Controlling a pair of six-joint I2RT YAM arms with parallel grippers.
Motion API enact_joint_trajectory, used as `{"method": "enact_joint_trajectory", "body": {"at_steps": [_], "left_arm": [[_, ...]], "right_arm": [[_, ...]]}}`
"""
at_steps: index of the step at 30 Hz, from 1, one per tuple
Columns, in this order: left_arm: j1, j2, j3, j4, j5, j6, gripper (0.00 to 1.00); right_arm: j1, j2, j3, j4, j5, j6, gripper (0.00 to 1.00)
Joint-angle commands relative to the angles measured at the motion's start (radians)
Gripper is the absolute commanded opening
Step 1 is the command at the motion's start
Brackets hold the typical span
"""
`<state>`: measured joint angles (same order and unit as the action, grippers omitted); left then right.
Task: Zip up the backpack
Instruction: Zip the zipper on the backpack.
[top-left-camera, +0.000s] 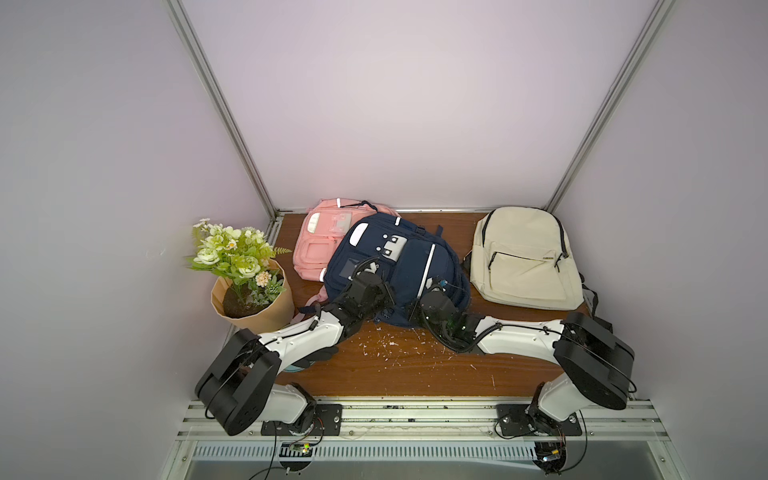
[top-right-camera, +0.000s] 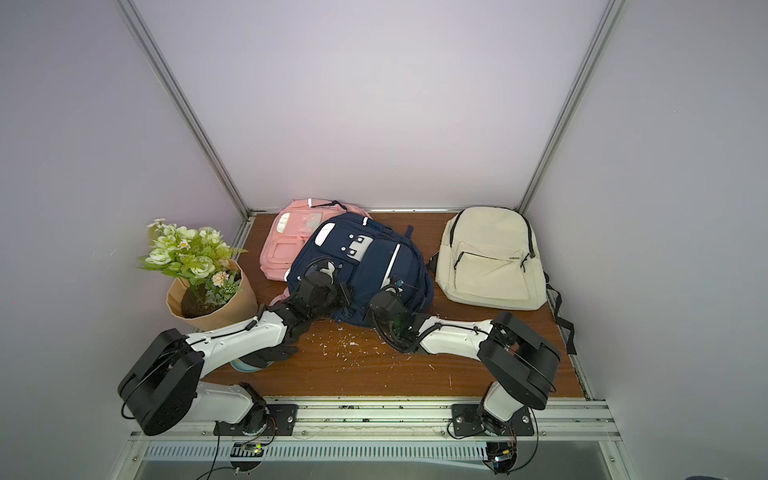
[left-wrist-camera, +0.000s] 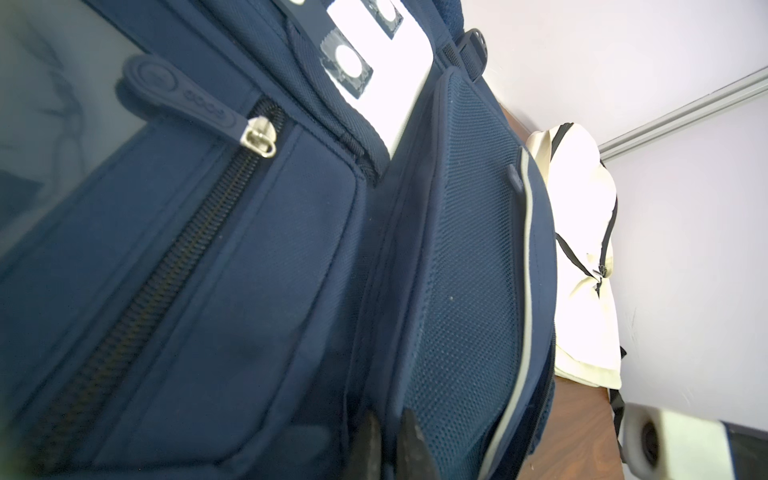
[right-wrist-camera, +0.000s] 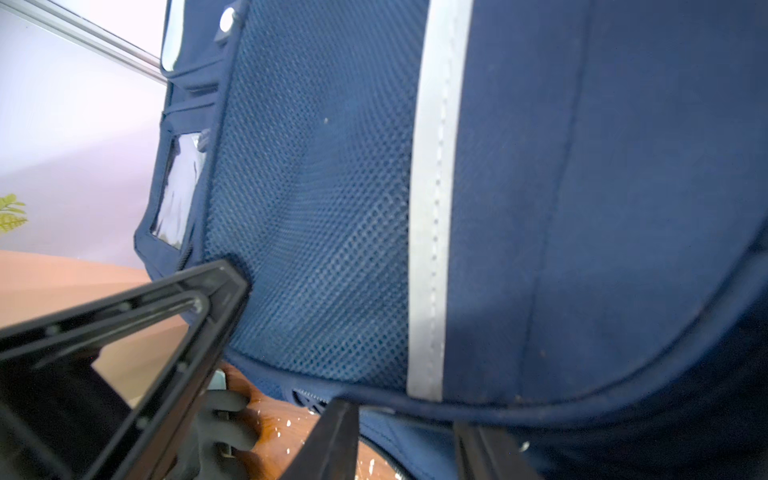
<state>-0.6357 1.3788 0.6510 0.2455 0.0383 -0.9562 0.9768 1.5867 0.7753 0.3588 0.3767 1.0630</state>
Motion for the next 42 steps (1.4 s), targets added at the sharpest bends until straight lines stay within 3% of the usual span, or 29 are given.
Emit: {"method": "enact_joint_trajectory", "body": {"at_steps": [1,7,14,21,23,26,33,42], "left_arm": [[-0.029,-0.035,-0.020,0.041,0.110,-0.012,0.00],[-0.042,-0.057,-0.042,0.061,0.126,-0.035,0.00],[-0.030,-0.080,0.010,-0.049,0.036,0.000,0.00],[0.019,-0.028,0.050,-0.043,0.051,0.024,0.00],[0.028,-0.020,0.056,-0.046,0.057,0.031,0.00],[0.025,-0.024,0.051,-0.037,0.067,0.033,0.00],[0.006,-0.042,0.050,-0.026,0.079,0.024,0.00],[0.004,0.017,0.041,0.005,0.081,0.019,0.00]], "right_arm": [[-0.028,0.014,0.031,0.122,0.080,0.017,0.42],[-0.028,0.045,0.112,-0.027,0.150,0.032,0.39],[-0.025,0.001,0.099,-0.164,0.230,0.024,0.22],[-0.024,-0.050,0.047,-0.168,0.214,0.005,0.04],[-0.024,-0.060,0.035,-0.135,0.197,-0.007,0.03],[-0.024,-0.060,0.022,-0.036,0.134,-0.027,0.06],[-0.032,-0.004,0.003,0.145,0.028,0.012,0.32],[-0.021,-0.066,-0.067,0.203,0.054,0.060,0.36]]}}
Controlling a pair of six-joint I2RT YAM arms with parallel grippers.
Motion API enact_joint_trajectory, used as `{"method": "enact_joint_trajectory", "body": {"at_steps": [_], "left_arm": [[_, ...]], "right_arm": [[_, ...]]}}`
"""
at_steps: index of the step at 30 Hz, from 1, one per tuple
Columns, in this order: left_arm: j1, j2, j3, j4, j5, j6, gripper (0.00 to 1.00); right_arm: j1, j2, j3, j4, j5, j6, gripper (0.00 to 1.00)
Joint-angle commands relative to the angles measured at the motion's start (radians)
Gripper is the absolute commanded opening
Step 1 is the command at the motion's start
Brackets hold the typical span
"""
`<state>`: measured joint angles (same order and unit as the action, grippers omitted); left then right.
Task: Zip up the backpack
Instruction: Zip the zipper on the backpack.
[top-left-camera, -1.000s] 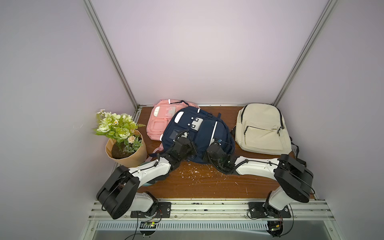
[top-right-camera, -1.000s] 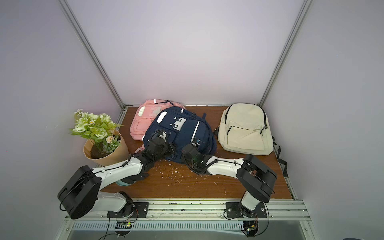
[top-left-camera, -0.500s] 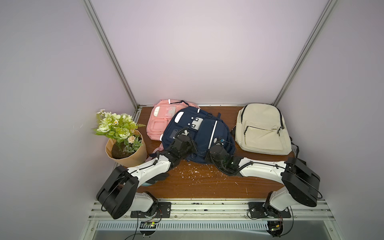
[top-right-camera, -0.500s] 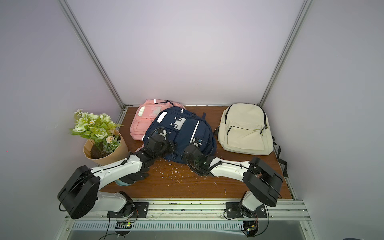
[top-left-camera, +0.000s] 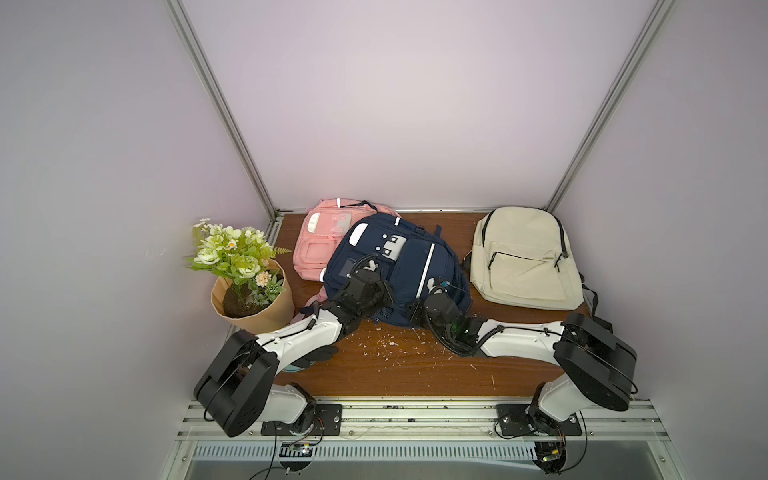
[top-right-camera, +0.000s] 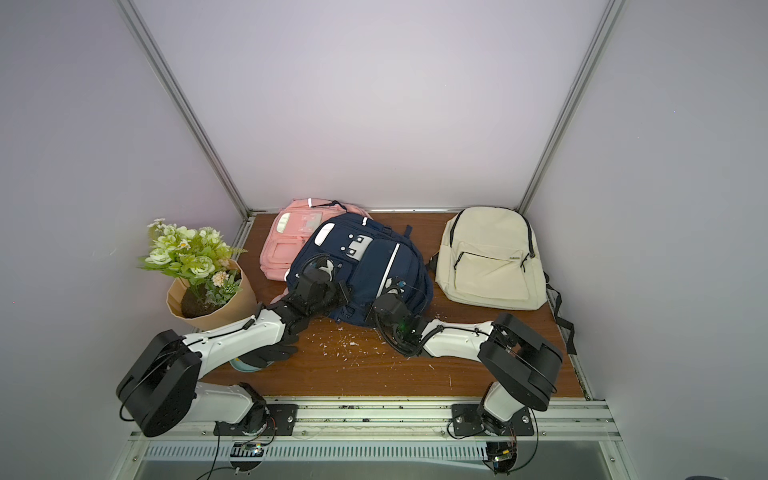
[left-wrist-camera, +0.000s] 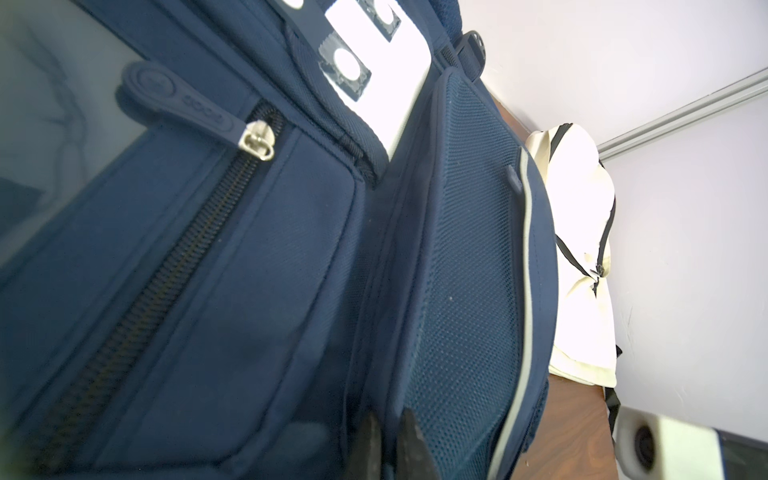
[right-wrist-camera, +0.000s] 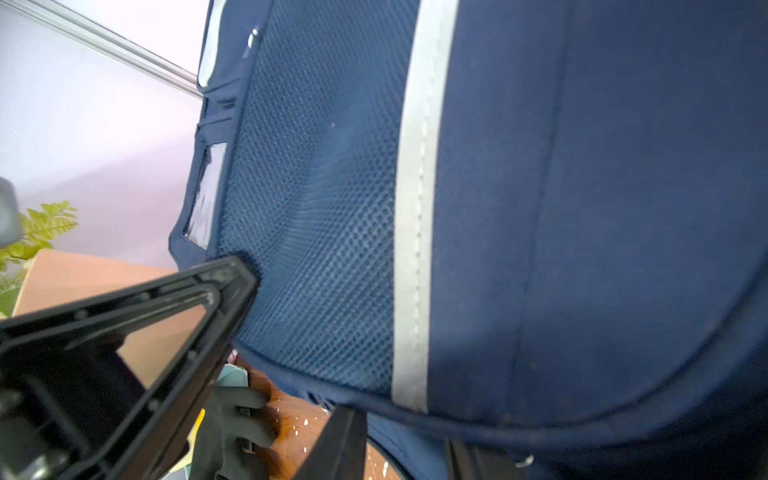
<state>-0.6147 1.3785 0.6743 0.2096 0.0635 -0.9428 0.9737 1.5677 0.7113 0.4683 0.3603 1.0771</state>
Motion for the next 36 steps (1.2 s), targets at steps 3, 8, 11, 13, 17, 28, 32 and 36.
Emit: {"method": "enact_joint_trajectory", "body": {"at_steps": [3,8,11,13,17,28,32,36], "left_arm": [[-0.019,0.046,0.017,0.081,0.087,0.006,0.00],[-0.026,0.054,0.016,0.076,0.082,0.009,0.00],[-0.026,0.041,0.008,0.072,0.082,0.014,0.00],[-0.026,0.032,0.003,0.081,0.093,0.013,0.00],[-0.041,0.009,-0.010,0.090,0.106,0.000,0.00],[-0.080,-0.068,-0.064,0.074,0.126,-0.034,0.00],[-0.080,-0.063,-0.065,0.056,0.108,-0.034,0.00],[-0.060,-0.059,-0.052,0.023,0.065,-0.011,0.00]], "right_arm": [[-0.018,-0.032,-0.004,0.103,0.052,0.079,0.36],[-0.017,-0.006,0.003,0.157,0.021,0.120,0.40],[-0.012,0.003,0.002,0.173,0.029,0.135,0.40],[-0.012,0.022,0.017,0.140,0.038,0.153,0.40],[-0.015,0.063,0.034,0.191,0.032,0.155,0.39],[-0.037,0.104,0.111,0.129,0.130,0.175,0.27],[-0.036,0.076,0.136,0.000,0.210,0.179,0.15],[-0.026,0.018,0.126,-0.101,0.281,0.147,0.10]]}}
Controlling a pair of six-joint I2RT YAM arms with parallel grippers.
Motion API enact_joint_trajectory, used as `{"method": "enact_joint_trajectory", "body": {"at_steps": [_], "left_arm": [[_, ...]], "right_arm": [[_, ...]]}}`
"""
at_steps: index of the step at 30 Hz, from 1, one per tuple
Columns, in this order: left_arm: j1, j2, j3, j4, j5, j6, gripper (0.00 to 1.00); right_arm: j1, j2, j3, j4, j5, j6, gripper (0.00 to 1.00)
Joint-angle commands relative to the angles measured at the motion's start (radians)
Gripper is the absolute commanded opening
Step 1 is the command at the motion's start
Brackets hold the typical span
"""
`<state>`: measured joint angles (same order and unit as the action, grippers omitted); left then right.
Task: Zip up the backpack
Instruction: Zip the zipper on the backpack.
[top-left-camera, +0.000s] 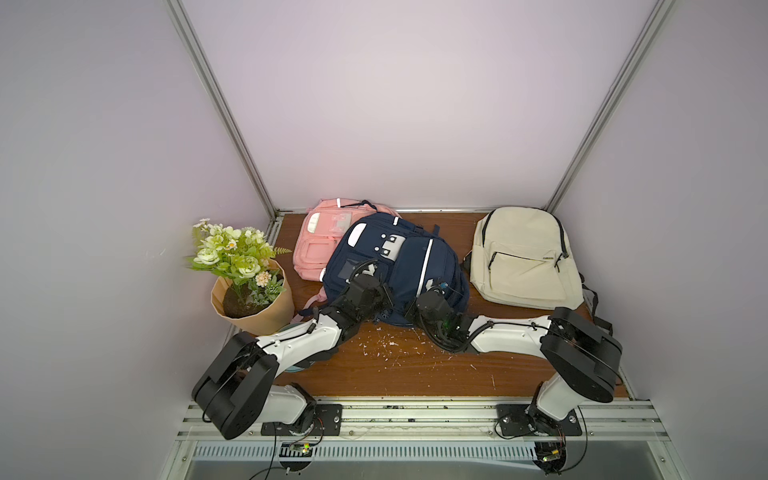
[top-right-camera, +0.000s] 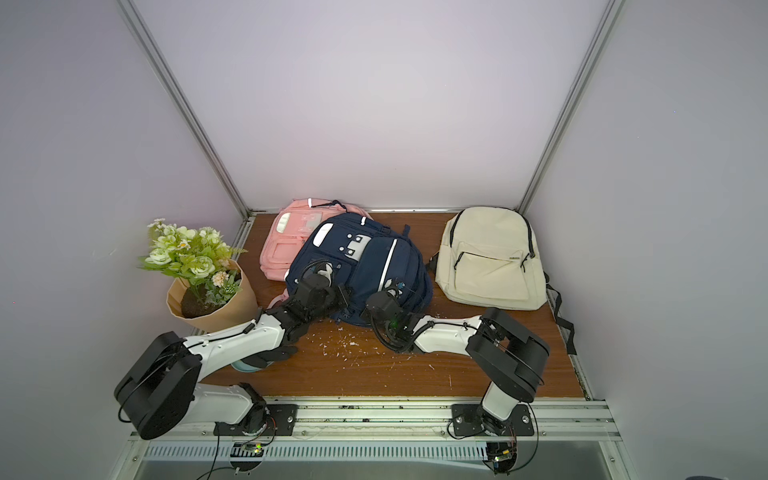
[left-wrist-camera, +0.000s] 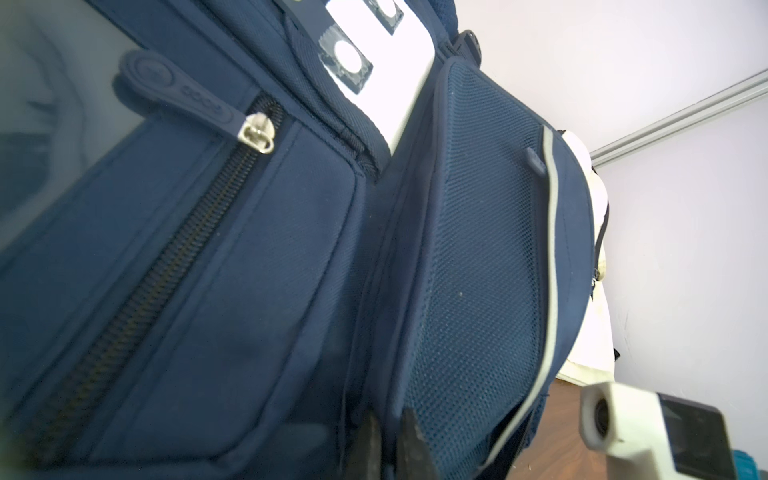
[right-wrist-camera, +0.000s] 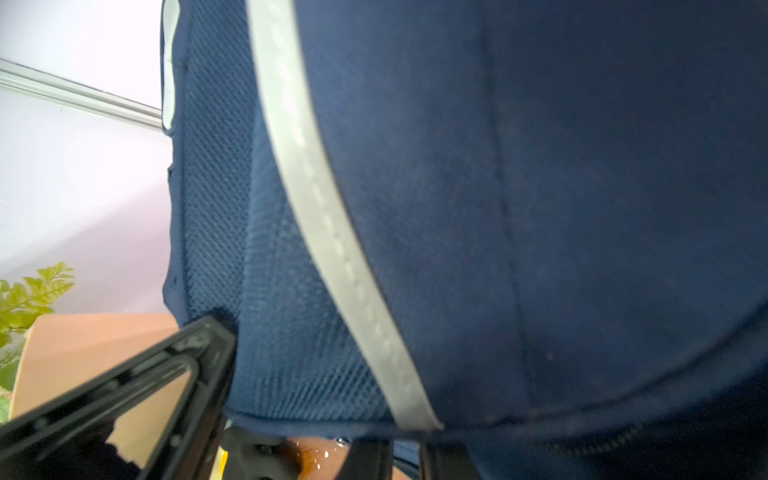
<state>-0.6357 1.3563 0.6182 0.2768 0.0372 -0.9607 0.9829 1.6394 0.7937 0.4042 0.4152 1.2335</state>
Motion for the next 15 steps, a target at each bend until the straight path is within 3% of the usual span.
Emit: {"method": "enact_joint_trajectory", "body": {"at_steps": [1,6,11,15], "left_arm": [[-0.025,-0.033,0.009,-0.048,0.087,0.013,0.00],[0.040,-0.016,0.021,-0.049,0.099,0.037,0.00],[0.044,-0.020,0.037,-0.077,0.067,0.063,0.00],[0.044,0.021,0.047,-0.076,0.078,0.075,0.00]], "right_arm": [[-0.027,-0.067,0.050,-0.073,0.246,-0.022,0.09],[-0.006,-0.089,0.076,-0.208,0.270,-0.069,0.08],[-0.006,-0.082,0.070,-0.248,0.212,-0.108,0.02],[0.003,-0.081,0.105,-0.309,0.185,-0.169,0.04]]}}
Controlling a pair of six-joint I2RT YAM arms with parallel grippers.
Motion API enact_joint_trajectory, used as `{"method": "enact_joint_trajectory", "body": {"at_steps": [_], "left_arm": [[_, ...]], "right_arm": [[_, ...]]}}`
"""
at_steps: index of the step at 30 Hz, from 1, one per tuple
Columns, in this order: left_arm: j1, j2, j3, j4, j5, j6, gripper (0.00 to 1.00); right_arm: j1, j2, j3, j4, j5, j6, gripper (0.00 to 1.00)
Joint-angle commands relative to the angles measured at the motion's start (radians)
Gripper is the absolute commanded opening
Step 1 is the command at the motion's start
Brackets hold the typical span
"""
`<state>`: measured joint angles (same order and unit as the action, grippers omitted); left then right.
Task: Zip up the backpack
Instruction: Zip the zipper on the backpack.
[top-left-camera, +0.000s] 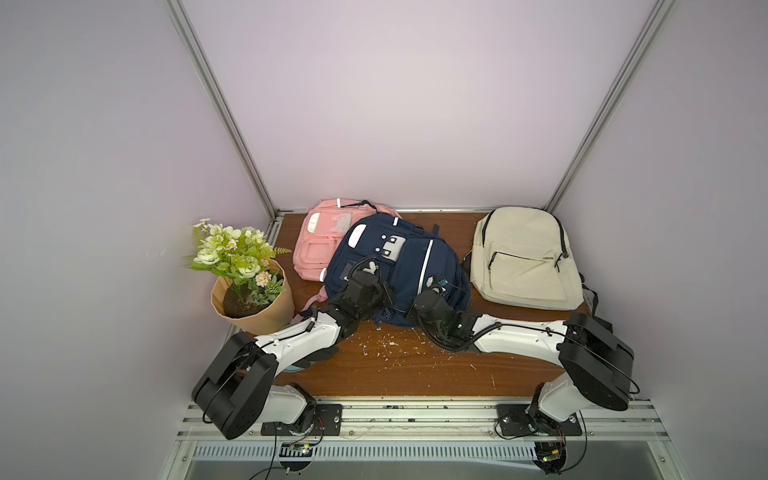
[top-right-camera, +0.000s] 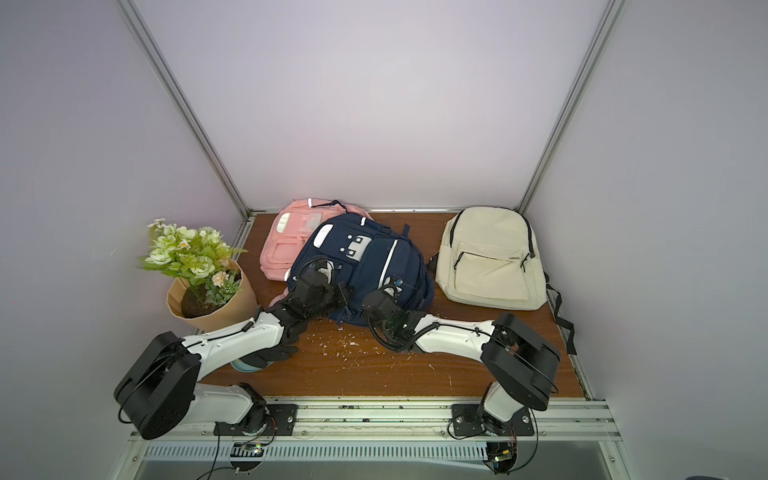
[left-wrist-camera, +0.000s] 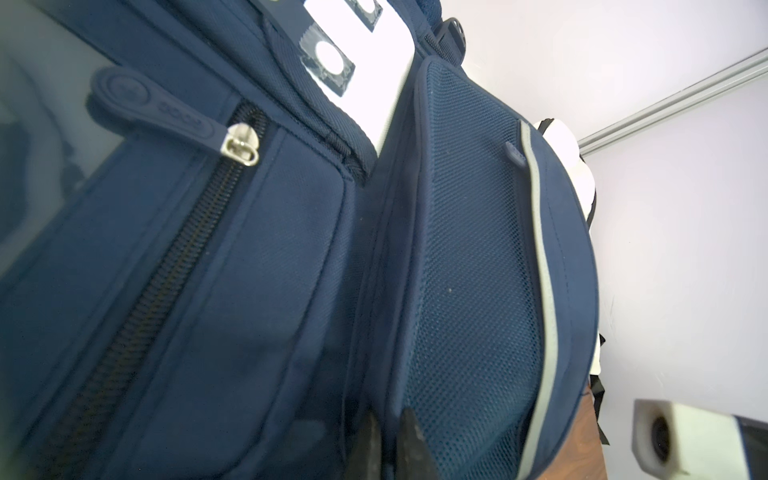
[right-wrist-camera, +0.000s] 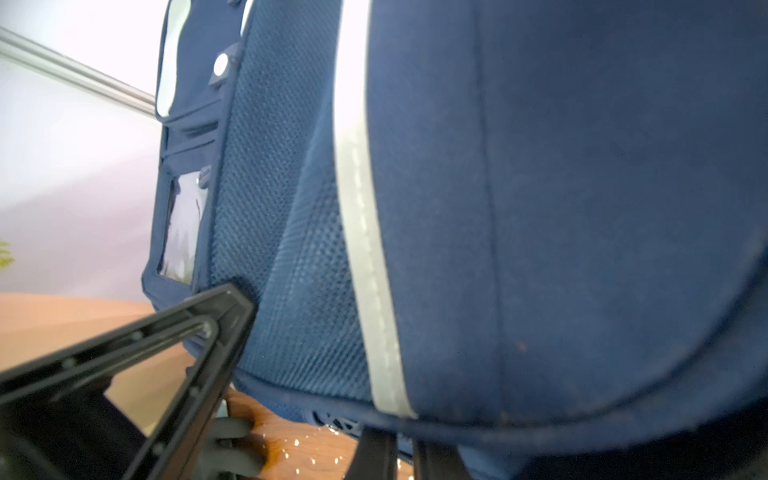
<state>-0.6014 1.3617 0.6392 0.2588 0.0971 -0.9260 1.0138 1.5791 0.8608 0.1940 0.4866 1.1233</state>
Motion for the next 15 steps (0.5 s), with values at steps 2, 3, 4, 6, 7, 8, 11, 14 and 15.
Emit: {"method": "enact_joint_trajectory", "body": {"at_steps": [2,3,4,6,7,8,11,14,15], "left_arm": [[0.009,0.046,0.045,-0.062,0.059,0.057,0.00],[0.004,0.053,0.042,-0.048,0.072,0.050,0.00],[0.001,0.053,0.035,-0.030,0.080,0.041,0.00],[-0.008,0.050,0.036,-0.025,0.088,0.029,0.00],[-0.009,0.048,0.041,-0.023,0.115,0.016,0.00],[-0.009,0.046,0.039,-0.005,0.157,0.000,0.00],[-0.035,0.031,0.060,-0.026,0.195,-0.017,0.00],[-0.069,0.011,0.081,-0.097,0.135,0.012,0.00],[-0.069,0.008,0.069,-0.087,0.142,0.003,0.00]], "right_arm": [[-0.028,-0.017,0.041,-0.109,0.095,-0.073,0.15],[-0.027,-0.011,0.040,-0.106,0.086,-0.080,0.22],[-0.027,0.001,0.038,-0.099,0.076,-0.083,0.27],[-0.029,0.030,0.040,-0.066,0.059,-0.101,0.32],[-0.033,0.050,0.040,-0.032,0.035,-0.121,0.33],[-0.042,0.072,0.043,0.001,-0.001,-0.143,0.34],[-0.065,0.124,0.069,0.002,-0.039,-0.134,0.34],[-0.069,0.116,0.057,0.026,-0.022,-0.136,0.35],[-0.069,0.112,0.057,0.021,-0.010,-0.140,0.35]]}}
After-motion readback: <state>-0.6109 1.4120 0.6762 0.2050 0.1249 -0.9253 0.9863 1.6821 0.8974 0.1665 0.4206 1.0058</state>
